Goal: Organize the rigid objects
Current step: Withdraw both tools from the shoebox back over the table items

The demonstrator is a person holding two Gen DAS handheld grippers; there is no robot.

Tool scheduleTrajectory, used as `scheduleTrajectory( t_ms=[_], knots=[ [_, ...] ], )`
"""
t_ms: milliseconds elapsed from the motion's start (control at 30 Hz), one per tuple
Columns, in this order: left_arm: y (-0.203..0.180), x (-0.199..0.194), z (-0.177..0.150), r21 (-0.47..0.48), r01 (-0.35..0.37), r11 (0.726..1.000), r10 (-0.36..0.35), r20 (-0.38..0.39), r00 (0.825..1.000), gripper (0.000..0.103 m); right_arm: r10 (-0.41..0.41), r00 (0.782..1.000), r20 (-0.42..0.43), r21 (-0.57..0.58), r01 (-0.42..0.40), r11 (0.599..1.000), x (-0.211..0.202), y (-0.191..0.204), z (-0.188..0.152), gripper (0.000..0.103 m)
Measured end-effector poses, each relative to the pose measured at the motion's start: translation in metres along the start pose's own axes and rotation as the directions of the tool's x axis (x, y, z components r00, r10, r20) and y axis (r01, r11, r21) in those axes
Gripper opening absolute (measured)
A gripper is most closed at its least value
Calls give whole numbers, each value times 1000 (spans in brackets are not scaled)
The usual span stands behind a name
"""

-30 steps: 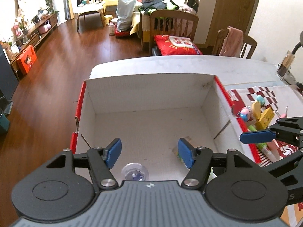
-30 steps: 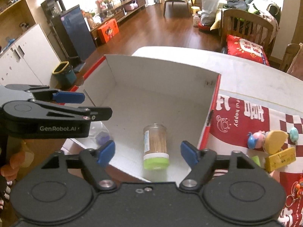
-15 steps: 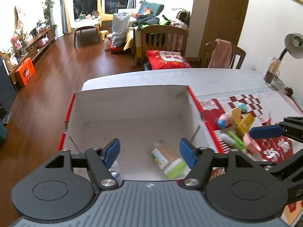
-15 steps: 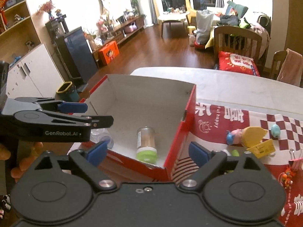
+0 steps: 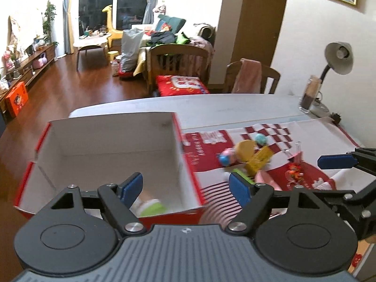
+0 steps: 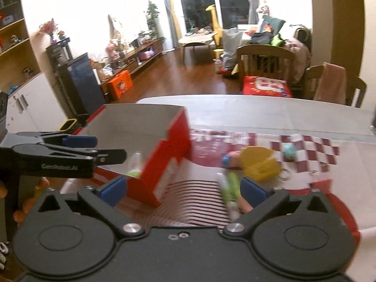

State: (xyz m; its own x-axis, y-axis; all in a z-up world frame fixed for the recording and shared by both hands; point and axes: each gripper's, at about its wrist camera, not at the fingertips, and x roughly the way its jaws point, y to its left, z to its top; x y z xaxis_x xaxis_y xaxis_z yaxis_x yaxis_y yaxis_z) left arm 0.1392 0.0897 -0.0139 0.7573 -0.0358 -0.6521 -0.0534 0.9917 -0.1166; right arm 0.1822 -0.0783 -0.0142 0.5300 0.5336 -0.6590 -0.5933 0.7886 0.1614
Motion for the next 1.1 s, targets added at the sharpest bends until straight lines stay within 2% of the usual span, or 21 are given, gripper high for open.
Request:
scheduleTrajectory(
  t_ms=[100, 233, 333, 600, 833, 1100],
  knots=[
    [-18, 7, -5, -28, 18, 999, -18, 1, 1000, 85, -18, 1000, 5, 23, 18, 1000, -9, -26, -11, 103],
    [-41, 19, -12, -65, 31, 997, -31, -1, 1000, 85, -67, 998, 5, 38, 66, 997, -15, -57, -23, 103],
    [-57, 27, -19, -82, 7, 997, -6, 9, 1000, 85, -89, 996, -5, 51, 89, 995, -16, -79, -29, 103],
    [-96, 61, -34, -97, -4, 995, 1, -37, 999, 85, -127, 992, -28, 70, 128, 989, -17, -133, -40, 103],
    [-120, 92, -47, -86, -42, 995, 35, -78, 996, 85, -160, 986, -45, 49, 162, 986, -5, -168, -43, 102],
    [-134, 125, -57, -86, -129, 988, 118, -118, 986, 85, -173, 980, -93, 5, 174, 985, 28, -188, -49, 99]
  ],
)
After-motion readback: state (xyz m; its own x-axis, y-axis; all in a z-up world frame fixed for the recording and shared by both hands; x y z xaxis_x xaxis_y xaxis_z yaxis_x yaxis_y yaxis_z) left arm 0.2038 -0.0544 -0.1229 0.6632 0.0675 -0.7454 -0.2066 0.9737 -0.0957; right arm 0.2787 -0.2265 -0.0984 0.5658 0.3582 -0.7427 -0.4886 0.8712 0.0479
